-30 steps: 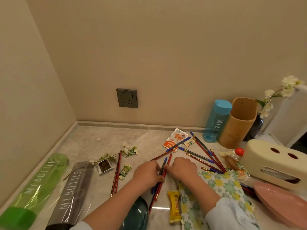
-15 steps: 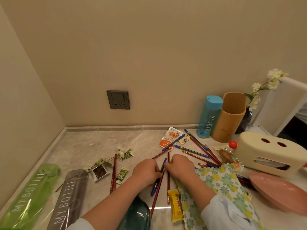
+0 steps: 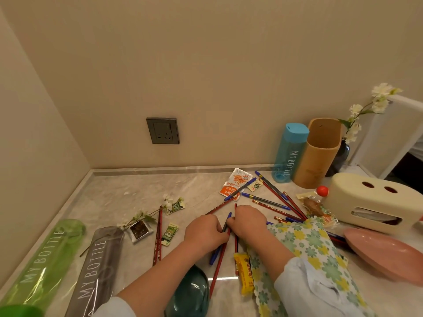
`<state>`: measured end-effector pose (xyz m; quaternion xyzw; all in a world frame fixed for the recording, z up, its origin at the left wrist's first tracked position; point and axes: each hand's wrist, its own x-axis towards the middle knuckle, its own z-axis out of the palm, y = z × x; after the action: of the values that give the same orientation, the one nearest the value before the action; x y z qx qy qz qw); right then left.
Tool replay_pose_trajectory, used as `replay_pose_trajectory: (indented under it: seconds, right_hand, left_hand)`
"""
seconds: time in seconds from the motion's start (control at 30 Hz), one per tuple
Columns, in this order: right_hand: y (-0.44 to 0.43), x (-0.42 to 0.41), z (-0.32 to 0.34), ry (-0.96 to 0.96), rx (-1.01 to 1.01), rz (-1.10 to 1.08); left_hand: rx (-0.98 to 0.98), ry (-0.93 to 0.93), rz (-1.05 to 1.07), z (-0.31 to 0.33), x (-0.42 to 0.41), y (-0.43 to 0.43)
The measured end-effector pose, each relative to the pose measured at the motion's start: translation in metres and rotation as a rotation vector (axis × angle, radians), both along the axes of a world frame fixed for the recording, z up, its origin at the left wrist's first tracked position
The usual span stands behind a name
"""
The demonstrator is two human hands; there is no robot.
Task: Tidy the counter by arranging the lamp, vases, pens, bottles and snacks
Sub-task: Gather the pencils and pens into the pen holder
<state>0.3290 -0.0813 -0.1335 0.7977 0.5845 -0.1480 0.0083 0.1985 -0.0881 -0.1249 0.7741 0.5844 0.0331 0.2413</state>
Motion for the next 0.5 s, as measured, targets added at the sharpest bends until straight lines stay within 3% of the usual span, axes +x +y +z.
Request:
replay_pose_trajectory:
  seconds: [0.37,0.5]
  right_hand:
    - [-0.012,0.019,0.009,0.865,0.349,-0.399]
    - [-0.009,0.02,0.027,1.045,0.448,-0.461]
  left_hand:
    - [-0.072,-0.324,0.151,0.002,-0.006,0.003]
    - [-0.074,-0.483,0.176,0.011,0.001,0.007]
